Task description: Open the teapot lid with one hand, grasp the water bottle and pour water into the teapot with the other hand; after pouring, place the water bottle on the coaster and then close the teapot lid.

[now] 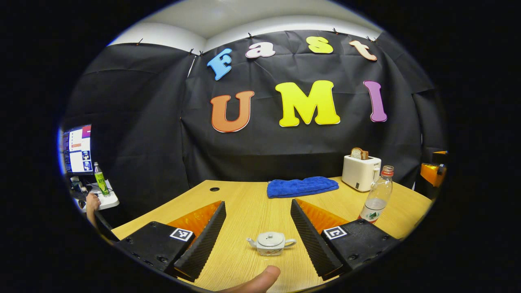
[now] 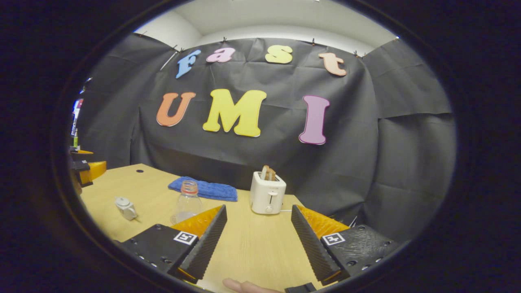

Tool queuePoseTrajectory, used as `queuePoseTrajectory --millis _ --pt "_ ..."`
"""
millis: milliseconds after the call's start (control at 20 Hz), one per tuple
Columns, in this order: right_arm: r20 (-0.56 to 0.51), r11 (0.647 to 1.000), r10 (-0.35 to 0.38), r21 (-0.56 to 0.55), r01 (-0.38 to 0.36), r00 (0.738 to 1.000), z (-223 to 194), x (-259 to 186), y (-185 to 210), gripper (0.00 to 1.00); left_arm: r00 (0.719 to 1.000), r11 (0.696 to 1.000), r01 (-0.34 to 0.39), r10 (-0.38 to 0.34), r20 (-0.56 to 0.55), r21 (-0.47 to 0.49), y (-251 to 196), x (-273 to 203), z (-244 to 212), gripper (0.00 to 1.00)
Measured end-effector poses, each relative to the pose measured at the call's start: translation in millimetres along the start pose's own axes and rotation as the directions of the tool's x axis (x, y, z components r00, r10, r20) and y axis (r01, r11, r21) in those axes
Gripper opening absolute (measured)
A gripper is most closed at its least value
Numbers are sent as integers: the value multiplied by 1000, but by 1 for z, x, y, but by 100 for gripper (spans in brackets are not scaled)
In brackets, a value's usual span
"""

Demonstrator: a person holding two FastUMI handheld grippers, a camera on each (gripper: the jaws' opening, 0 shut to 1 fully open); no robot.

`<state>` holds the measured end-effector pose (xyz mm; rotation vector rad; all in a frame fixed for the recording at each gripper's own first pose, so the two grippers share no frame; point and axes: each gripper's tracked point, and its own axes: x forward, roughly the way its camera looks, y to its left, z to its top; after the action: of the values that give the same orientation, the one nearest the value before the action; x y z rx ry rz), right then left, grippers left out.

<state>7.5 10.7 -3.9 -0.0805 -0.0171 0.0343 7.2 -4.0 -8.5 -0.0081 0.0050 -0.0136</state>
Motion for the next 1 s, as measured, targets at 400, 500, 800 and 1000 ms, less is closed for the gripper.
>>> queuePoseTrajectory --millis 400,500,800,1000 --pt "-1 1000 17 13 -17 1000 1 -3 1 95 998 998 61 -61 -33 -11 -18 32 -38 100" --pt "-5 1000 13 5 -13 1000 -1 -2 2 97 996 998 66 -66 -55 -7 -18 41 -52 100" --pt "-32 1000 14 -8 -15 999 -7 2 10 98 989 993 111 -115 -91 -41 -26 60 -81 89" --pt "-21 999 21 -25 -22 1000 -5 0 14 95 985 993 107 -112 -130 -48 -26 66 -97 80"
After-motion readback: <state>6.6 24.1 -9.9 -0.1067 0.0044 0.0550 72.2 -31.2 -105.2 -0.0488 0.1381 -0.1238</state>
